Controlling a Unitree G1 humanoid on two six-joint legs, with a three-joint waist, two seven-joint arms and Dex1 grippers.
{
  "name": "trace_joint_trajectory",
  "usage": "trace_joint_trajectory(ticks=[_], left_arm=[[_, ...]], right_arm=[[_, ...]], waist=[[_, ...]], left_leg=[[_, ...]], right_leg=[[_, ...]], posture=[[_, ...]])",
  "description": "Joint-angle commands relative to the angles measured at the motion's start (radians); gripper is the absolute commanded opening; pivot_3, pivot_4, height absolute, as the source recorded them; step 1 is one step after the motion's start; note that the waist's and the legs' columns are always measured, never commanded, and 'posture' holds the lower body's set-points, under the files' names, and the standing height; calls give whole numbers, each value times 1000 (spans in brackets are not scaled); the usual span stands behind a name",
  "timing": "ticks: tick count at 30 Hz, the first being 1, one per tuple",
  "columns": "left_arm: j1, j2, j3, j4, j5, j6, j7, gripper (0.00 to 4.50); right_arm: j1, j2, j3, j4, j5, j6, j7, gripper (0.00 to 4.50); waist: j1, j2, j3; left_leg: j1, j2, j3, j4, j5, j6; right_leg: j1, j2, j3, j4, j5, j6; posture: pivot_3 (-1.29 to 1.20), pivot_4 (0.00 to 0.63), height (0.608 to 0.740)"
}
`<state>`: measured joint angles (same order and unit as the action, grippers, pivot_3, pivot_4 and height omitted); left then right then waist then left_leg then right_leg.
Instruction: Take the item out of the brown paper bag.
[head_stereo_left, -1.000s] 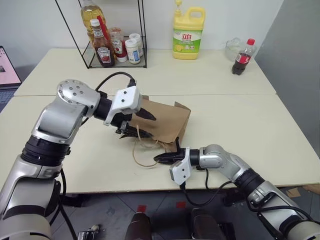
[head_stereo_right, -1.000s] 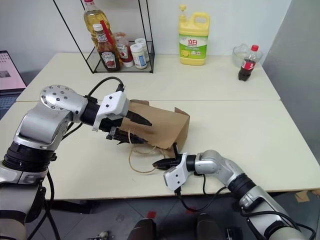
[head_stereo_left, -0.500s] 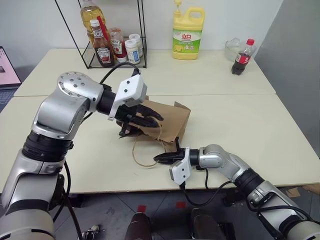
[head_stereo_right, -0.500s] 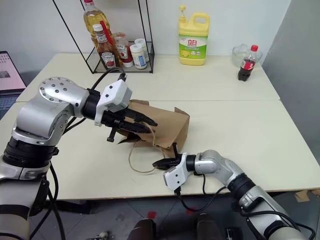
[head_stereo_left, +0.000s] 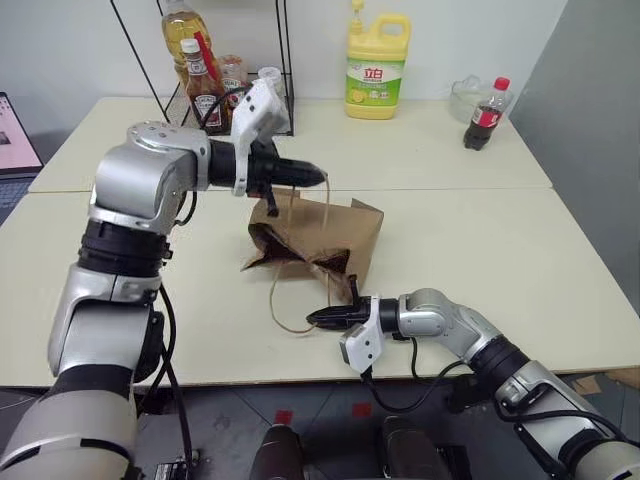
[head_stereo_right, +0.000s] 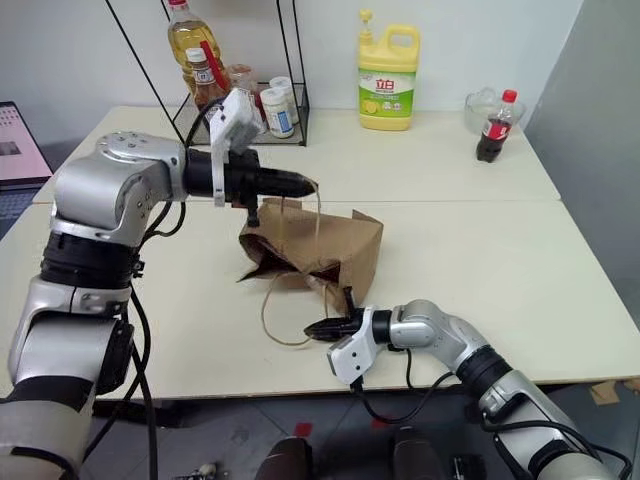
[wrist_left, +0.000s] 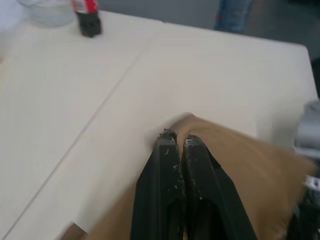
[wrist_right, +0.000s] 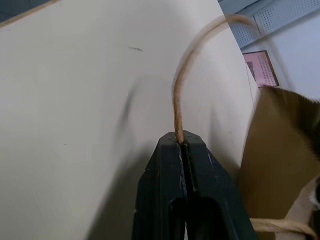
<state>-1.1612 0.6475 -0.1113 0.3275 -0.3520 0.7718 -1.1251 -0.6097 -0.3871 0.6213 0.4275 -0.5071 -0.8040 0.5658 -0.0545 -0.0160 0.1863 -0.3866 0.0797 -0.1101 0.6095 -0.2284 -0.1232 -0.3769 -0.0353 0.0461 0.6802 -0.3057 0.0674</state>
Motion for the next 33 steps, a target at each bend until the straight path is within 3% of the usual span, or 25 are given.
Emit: trace_joint_trajectory(ticks=[1, 11, 15, 26, 33], left_arm=[[-70, -19, 72, 32, -20, 21, 55, 14], [-102, -44, 105, 83, -23, 39, 87, 14], [-55, -25, 89, 19, -38, 46, 29, 14], [12, -16, 104, -91, -85, 87, 22, 0], [35, -12, 105, -104, -99, 78, 25, 0]], right_arm=[[17, -27, 37, 41, -65, -3, 18, 0], [25, -35, 26, 37, -53, 6, 31, 0], [34, -50, -3, -14, 30, 64, 100, 0], [171, -191, -134, -466, 351, 367, 330, 3616], [290, -341, -298, -673, 490, 566, 381, 3616]], waist=[[0, 0, 0], [1, 0, 0], [1, 0, 0], [5, 0, 1], [6, 0, 1]], left_leg=[[0, 0, 0, 0, 0, 0], [3, 0, 0, 0, 1, -1], [3, 0, 0, 0, 1, -2], [2, 0, 0, 0, 1, -2], [2, 0, 0, 0, 0, 0]], right_leg=[[0, 0, 0, 0, 0, 0], [3, 0, 0, 0, 0, 0], [3, 0, 0, 0, 0, 0], [3, 0, 0, -1, 0, 0], [3, 0, 0, -1, 0, 1]], posture=[[0, 150, 740], [0, 150, 740], [0, 150, 740], [0, 150, 740], [0, 150, 740]])
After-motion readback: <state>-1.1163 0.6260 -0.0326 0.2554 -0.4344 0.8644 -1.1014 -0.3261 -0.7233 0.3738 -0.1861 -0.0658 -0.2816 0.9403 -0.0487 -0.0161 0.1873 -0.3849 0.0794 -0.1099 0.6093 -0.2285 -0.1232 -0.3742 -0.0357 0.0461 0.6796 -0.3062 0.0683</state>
